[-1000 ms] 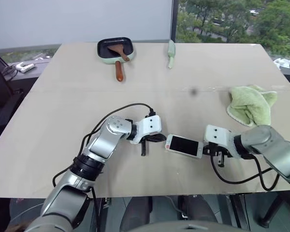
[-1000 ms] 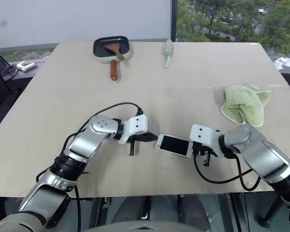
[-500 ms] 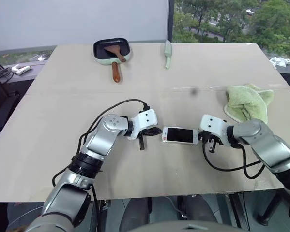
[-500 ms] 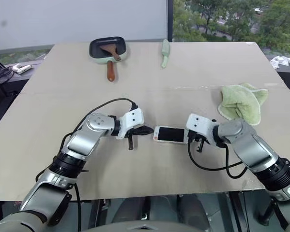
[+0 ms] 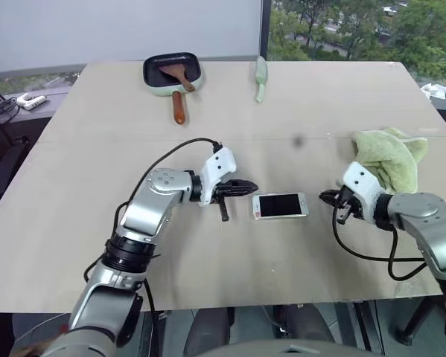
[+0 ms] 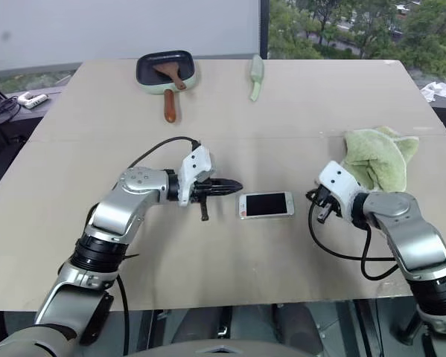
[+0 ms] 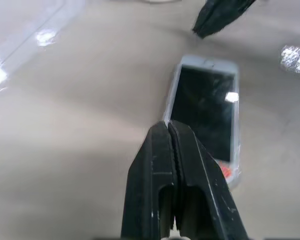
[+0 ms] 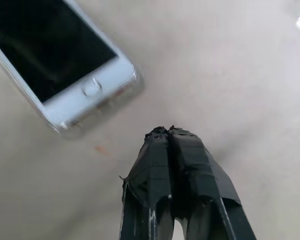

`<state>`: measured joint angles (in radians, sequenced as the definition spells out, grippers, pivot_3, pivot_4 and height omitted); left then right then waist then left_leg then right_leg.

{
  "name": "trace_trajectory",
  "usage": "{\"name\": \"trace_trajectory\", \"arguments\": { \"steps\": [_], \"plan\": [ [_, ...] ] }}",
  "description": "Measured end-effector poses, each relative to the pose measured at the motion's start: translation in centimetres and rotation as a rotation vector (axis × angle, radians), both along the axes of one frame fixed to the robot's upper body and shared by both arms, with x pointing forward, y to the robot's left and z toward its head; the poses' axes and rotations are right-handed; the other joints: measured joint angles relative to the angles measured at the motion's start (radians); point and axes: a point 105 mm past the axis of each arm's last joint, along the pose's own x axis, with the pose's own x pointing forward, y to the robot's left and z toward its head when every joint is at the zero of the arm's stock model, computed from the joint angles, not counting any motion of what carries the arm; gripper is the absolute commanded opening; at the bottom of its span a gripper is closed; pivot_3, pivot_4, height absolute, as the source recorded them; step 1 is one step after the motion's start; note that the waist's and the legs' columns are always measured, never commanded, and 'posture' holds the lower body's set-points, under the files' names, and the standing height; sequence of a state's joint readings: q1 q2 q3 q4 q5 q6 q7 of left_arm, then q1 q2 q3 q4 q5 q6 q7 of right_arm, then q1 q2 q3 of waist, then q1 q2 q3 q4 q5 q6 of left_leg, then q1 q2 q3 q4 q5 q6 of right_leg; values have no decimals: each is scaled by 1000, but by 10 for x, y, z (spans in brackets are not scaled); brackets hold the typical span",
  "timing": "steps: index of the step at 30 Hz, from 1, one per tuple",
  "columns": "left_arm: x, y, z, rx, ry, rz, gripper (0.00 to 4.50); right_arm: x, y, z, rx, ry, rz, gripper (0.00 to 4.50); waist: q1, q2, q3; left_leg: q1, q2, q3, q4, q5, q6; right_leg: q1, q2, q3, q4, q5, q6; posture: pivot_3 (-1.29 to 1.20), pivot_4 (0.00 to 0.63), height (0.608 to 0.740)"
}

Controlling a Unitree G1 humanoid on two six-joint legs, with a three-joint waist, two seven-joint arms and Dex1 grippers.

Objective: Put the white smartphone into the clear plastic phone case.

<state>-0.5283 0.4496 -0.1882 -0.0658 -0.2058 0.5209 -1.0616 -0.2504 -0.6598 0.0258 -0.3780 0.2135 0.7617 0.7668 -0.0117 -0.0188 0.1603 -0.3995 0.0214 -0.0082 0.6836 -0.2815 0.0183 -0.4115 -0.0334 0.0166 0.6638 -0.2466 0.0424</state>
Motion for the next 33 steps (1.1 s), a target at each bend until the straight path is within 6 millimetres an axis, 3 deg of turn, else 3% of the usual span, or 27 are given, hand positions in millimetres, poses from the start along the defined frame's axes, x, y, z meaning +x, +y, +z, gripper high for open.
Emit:
{"name": "trace_trajectory", "arguments": {
  "steps": [3,7,13,19,33],
  "plan": [
    [-3,-10,1,-56,29,-9,0,-2,18,7,152,-44,20,15,0,0,0,1,0,-1,0,0,0,1,1,0,1,0,0,0,150,740],
    [-7,-13,-11,-56,64,-7,0,-8,30,-3,235,-46,43,15,0,0,0,1,0,0,0,0,0,1,1,1,0,0,0,0,150,740],
    [-14,-14,-33,-2,103,-14,0,-4,25,-26,230,-25,12,15,1,0,0,1,-1,0,0,0,0,1,0,1,0,0,0,0,150,740],
    [-15,-10,-46,28,118,5,0,-7,24,-29,222,-30,22,15,1,0,0,2,-1,0,0,0,0,1,1,1,0,0,0,0,150,740],
    [-14,-8,-51,37,110,20,0,-7,26,-38,179,100,2,15,0,-1,-6,13,0,0,-1,0,0,12,1,0,-1,0,0,0,150,740]
  ]
}}
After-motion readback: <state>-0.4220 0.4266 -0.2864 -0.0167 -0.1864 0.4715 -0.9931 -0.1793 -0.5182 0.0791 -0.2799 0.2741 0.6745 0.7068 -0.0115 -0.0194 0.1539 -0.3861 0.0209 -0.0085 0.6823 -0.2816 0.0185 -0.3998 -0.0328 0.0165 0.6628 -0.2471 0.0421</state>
